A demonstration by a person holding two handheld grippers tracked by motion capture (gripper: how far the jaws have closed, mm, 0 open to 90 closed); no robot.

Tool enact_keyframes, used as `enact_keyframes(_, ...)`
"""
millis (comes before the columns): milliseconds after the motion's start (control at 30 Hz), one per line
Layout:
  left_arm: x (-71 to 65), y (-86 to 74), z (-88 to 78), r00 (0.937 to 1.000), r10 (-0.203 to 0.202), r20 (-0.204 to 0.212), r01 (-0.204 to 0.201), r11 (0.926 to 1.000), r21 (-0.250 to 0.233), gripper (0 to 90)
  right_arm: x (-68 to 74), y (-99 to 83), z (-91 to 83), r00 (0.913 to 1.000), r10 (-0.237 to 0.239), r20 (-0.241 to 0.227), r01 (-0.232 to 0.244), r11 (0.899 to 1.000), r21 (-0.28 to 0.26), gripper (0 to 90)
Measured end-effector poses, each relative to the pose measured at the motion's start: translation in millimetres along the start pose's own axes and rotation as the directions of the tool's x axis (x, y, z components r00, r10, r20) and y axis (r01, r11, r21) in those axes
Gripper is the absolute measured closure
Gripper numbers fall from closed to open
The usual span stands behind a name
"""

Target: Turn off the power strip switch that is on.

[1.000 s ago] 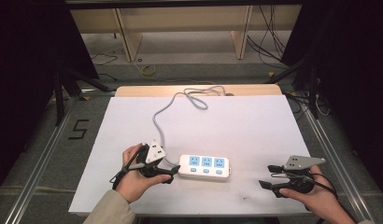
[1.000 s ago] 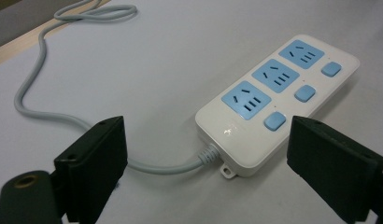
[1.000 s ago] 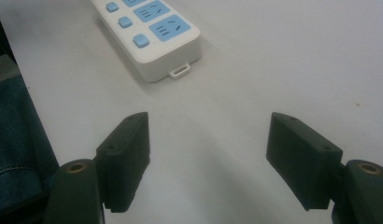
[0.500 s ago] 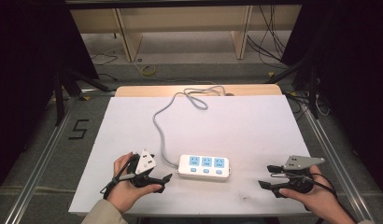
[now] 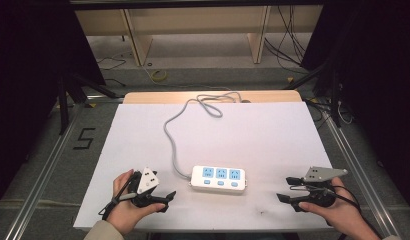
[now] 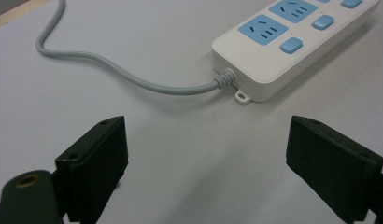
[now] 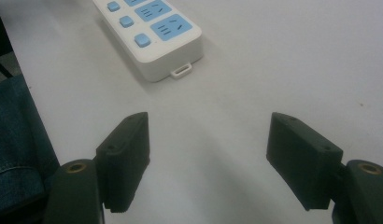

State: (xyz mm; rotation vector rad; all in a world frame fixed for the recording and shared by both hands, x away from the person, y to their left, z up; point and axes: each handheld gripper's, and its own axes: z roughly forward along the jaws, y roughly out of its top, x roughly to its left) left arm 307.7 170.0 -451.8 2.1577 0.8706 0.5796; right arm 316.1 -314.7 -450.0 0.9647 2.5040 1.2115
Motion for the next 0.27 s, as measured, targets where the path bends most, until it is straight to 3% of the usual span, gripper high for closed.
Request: enact_keyframes(267,0.2,-0.7,2.1,0.9997,0.025,-0.001,-0.025,0.9995,0.02,12.7,-0.3,-0.2,-0.1,1.0,0.0,0.0,0.0,1.0,0.001,30.3)
